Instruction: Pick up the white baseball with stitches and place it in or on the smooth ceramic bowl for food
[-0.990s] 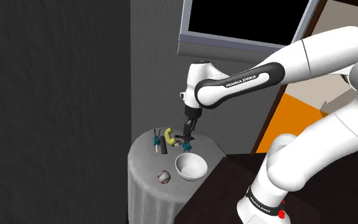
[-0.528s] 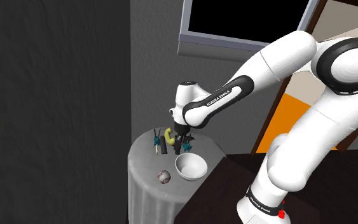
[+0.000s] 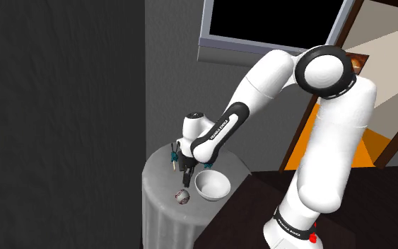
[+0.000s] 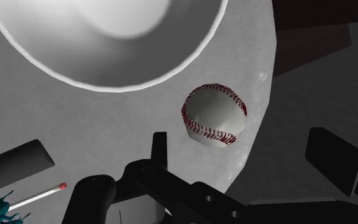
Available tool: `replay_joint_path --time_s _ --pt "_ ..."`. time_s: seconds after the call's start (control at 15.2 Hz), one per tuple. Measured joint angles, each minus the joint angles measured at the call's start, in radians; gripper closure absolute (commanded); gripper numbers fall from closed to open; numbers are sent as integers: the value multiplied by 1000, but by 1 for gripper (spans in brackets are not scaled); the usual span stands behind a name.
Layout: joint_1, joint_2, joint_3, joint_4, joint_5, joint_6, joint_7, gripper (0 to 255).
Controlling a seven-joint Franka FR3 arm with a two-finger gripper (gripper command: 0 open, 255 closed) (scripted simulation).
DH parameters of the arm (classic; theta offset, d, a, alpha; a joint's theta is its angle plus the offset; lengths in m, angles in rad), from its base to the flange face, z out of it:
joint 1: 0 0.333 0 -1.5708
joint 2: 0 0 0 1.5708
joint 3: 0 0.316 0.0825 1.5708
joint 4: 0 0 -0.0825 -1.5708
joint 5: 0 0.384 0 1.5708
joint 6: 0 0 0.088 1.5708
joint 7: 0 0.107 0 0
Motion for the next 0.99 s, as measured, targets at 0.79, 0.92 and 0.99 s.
replay_joint_path --time_s 0.79,0.92,0.99 --pt "53 341 -36 132 -83 201 41 0" --pt "56 360 -40 138 -87 215 44 0" --pt "56 362 -41 138 -87 217 44 0"
